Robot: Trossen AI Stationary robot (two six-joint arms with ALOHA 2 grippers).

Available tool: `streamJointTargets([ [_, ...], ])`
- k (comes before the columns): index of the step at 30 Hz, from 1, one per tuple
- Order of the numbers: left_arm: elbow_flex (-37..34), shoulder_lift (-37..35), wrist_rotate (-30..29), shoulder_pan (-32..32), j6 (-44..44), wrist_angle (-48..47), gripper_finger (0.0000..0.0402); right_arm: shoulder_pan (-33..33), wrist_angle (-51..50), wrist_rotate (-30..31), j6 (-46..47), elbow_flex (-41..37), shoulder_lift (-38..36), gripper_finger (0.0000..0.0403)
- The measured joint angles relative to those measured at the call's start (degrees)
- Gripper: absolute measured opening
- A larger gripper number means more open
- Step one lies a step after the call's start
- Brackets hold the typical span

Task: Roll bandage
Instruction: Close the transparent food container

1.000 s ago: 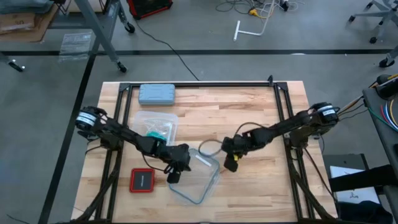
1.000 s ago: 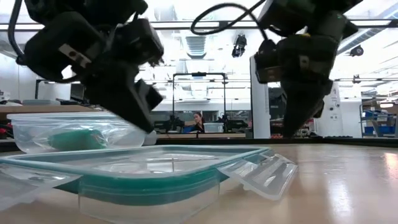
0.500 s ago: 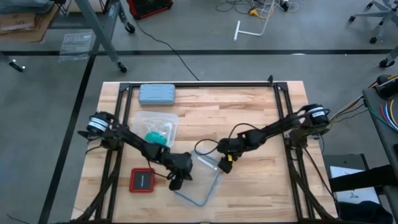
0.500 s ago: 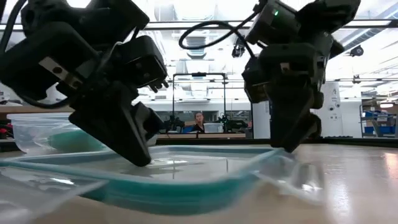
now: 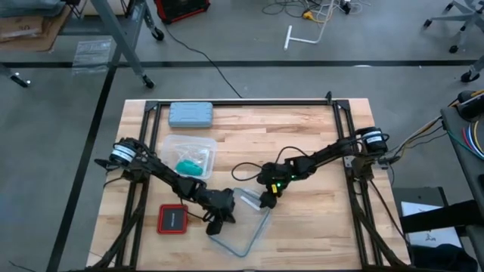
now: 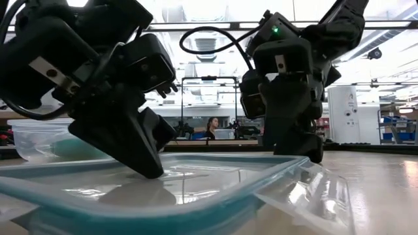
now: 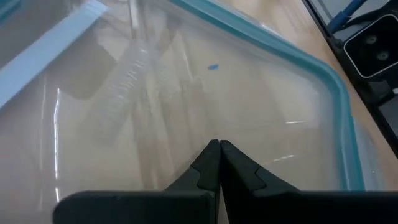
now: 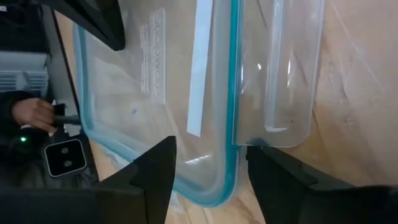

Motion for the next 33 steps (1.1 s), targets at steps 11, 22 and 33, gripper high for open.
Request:
streamJointTargets([
  [11, -0.1, 0.0, -6.4, 0.2, 1.2, 1.3, 0.0000, -1.0, 3.8, -2.0, 5.7, 0.2, 0.2, 0.0175],
  [22, -0.2, 0.1, -11.9, 0.3, 2.4, 2.1, 0.0000, -1.2, 5.1, -3.5, 6.5, 0.3, 0.3, 0.0143],
  [33, -0.2, 0.1, -14.7, 0.4, 2.8, 1.9, 0.0000, -1.1, 2.7, -1.6, 2.4, 1.8, 2.7, 0.0117],
])
